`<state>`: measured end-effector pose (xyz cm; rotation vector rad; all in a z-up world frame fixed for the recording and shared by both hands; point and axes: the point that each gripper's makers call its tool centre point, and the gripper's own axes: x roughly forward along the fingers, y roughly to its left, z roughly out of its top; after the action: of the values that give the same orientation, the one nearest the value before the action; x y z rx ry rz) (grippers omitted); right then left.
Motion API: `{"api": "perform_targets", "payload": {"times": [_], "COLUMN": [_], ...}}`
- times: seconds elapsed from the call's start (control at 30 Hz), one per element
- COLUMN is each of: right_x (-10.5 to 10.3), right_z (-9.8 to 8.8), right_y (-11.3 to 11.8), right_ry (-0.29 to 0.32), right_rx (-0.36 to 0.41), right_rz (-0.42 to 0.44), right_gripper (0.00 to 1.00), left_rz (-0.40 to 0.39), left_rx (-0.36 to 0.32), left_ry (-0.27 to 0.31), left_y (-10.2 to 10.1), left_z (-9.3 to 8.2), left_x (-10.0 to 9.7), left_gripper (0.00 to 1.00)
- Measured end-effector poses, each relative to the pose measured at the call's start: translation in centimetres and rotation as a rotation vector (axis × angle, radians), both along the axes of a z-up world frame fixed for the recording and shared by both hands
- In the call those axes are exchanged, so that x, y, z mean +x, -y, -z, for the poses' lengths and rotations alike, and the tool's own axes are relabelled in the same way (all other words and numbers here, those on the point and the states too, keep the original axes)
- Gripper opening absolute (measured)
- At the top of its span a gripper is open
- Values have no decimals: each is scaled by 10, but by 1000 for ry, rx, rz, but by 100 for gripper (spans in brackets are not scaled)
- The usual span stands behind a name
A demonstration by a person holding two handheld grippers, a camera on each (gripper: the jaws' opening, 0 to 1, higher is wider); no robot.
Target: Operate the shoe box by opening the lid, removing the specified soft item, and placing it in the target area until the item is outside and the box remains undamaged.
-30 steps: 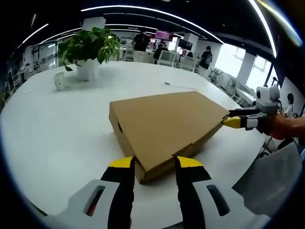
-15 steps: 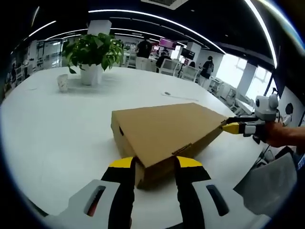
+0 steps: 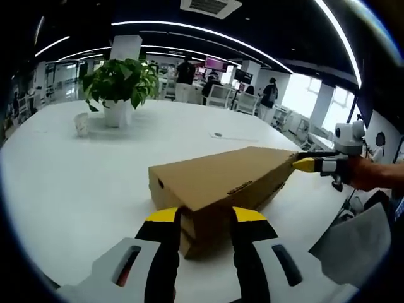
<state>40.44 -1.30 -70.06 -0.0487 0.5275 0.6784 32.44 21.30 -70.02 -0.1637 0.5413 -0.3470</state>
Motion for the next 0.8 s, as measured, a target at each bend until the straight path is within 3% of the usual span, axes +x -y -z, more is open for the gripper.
{"api": "perform_targets", "payload": {"times": [0.2, 0.47, 0.8], "right_x": [10, 27, 52], "right_z": [-15, -36, -60], "right_y": [-2, -6, -17], "right_ry": [25, 56, 96], "right_rx": [22, 40, 42], "right_rz": [6, 14, 14], "right_gripper": [41, 41, 41], "left_rz": [11, 39, 77], "left_rx": [-26, 11, 134], "left_ry": [52, 113, 173], "left_y": [0, 1, -6], "left_z": [-15, -29, -42], "left_x": [6, 13, 29], "left_gripper": [35, 39, 34]}}
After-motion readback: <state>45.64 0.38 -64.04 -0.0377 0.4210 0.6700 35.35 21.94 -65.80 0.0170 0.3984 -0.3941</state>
